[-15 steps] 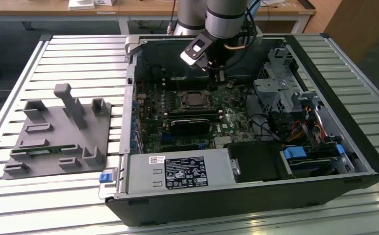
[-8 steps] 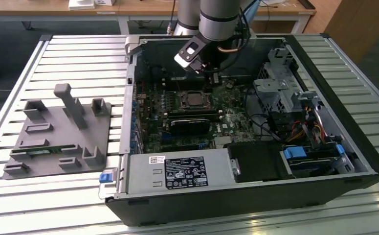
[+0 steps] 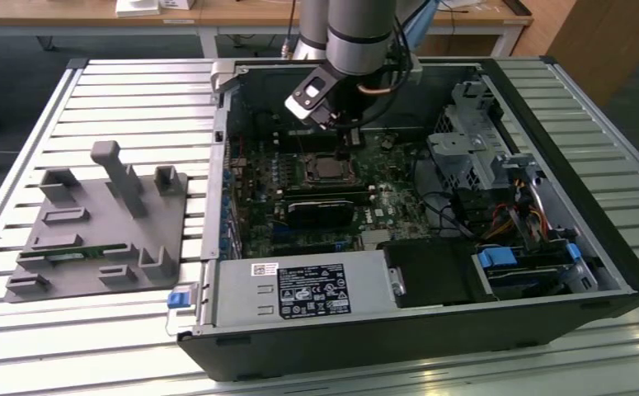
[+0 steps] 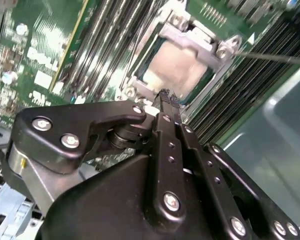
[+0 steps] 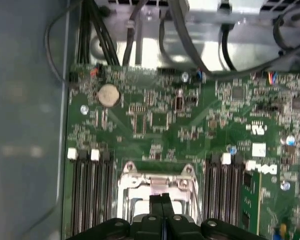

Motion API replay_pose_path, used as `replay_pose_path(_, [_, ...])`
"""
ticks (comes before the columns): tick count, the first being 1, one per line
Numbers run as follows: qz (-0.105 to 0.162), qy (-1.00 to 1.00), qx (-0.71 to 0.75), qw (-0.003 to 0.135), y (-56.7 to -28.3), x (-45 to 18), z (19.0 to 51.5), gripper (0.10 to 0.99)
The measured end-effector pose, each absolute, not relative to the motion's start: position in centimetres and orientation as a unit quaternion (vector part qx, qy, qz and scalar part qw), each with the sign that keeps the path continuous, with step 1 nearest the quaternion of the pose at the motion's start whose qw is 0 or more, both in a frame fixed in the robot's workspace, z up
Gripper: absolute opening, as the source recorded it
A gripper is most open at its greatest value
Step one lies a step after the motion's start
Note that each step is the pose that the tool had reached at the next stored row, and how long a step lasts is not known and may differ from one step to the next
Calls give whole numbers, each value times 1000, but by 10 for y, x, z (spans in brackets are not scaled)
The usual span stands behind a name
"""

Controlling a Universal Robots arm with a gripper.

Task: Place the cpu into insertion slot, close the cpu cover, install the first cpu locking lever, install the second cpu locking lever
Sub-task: 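Close the cpu cover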

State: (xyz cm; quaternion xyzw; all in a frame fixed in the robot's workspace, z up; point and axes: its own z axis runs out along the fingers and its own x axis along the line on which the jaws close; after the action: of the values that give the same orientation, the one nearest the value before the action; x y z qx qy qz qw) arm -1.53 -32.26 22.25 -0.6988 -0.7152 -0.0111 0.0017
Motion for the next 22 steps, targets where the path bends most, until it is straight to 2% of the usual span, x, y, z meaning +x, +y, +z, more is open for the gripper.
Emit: replay_pose_path(22, [-11,-720,-694,2,-325,-50,210,106])
